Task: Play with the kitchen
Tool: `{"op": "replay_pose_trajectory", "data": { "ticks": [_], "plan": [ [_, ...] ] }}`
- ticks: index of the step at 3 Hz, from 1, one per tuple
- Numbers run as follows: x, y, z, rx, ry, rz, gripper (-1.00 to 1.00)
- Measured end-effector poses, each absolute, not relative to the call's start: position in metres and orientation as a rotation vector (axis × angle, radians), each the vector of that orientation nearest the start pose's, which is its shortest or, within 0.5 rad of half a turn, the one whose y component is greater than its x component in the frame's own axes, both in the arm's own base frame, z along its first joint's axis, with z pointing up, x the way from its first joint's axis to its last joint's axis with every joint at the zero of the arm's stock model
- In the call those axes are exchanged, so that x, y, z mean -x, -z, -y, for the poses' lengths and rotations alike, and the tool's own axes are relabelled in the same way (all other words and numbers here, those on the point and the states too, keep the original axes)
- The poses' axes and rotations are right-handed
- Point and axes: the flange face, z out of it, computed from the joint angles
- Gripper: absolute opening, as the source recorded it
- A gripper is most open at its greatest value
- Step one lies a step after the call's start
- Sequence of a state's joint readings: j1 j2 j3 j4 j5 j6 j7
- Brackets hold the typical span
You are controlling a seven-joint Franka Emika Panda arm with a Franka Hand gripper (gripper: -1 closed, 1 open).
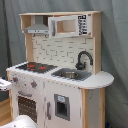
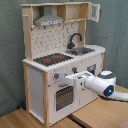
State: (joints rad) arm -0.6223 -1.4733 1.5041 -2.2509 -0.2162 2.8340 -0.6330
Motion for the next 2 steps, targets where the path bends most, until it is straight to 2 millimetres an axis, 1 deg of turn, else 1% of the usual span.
{"op": "replay_pose_trajectory", "data": {
  "ticks": [1,2],
  "plan": [
    [-0.243,-0.367,-0.516,-0.751,-0.697,-1.405,1.00],
    [-0.229,-0.368,-0.513,-0.815,-0.698,-1.357,1.00]
  ]
}}
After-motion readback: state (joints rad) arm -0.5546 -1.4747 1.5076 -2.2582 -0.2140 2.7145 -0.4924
